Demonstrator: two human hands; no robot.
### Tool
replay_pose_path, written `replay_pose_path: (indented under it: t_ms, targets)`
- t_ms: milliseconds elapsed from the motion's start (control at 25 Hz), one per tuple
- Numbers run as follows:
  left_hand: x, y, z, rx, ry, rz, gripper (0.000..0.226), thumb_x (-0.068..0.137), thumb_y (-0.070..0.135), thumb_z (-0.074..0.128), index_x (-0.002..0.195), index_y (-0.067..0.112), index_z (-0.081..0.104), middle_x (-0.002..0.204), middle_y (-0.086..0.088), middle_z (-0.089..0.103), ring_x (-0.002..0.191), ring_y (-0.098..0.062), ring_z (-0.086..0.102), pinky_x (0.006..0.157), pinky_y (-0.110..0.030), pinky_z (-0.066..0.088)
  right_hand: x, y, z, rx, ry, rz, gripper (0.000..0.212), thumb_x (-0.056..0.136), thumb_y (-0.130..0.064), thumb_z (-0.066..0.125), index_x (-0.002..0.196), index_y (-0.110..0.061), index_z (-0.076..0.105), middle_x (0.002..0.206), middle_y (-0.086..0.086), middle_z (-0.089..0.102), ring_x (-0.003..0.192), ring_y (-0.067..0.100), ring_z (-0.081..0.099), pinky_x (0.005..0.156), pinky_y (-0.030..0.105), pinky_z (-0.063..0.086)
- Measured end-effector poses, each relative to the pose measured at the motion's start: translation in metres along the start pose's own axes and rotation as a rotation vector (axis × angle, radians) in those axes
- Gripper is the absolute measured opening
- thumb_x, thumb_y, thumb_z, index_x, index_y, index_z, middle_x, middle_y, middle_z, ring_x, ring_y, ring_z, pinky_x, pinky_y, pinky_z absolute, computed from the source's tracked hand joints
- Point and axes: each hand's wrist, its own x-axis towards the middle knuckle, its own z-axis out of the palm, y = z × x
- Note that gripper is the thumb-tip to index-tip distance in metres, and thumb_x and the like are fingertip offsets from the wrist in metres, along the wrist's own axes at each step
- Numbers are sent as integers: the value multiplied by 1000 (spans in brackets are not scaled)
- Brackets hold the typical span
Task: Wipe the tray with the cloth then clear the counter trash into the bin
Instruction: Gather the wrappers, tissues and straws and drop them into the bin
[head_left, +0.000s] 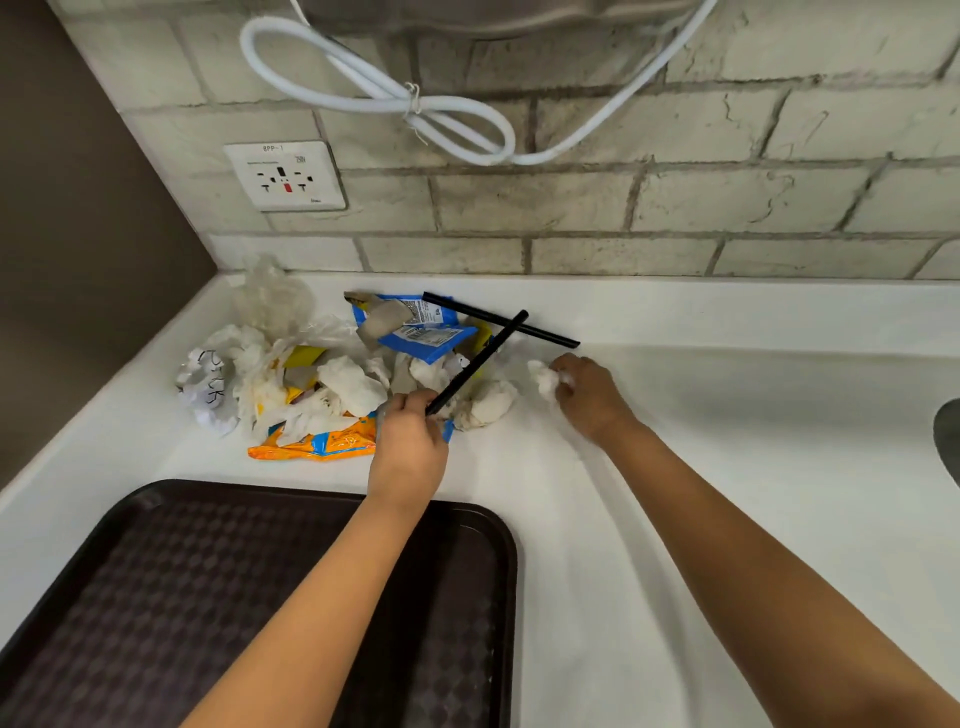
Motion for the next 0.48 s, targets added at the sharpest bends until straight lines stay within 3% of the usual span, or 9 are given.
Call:
replay_pose_path:
  t_ms: [160,280,360,400,480]
  targets:
    - [-15,2,-7,-185,2,-44,33,92,1,44,124,4,53,120,-14,57,103,-16,52,79,-5,31,-27,-3,-29,146,231,120,17,87,-5,45,91,-16,58,95,8,61,98,27,57,74,17,33]
    - [-35,12,-12,-270,-44,-42,32,92,3,46,122,7,54,114,-8,61,96,-10,50,75,-6,34,-62,-12,-45,346,277,164,20,86,2,44,89,-17,50,93,10,63,83,16,60,64,17,39]
    - [-51,19,-15,-321,-66,-36,30,92,5,48,121,11,54,110,-5,60,94,-11,53,76,-12,39,-90,-19,-53,500,309,137,22,83,10,40,79,-9,50,71,3,64,58,1,59,48,11,40]
    - [-60,22,-18,-343,-70,-23,29,92,6,48,119,12,54,107,-4,59,93,-13,54,75,-13,39,-105,-22,-57,507,334,131,23,83,10,41,75,-11,49,64,-4,61,52,0,57,46,11,40]
    - [-84,28,-28,-378,-80,34,25,91,6,49,115,13,54,102,-1,57,91,-15,55,70,-11,36,-139,-31,-63,482,369,136,25,85,4,45,75,-19,50,68,-4,59,57,8,56,53,16,43]
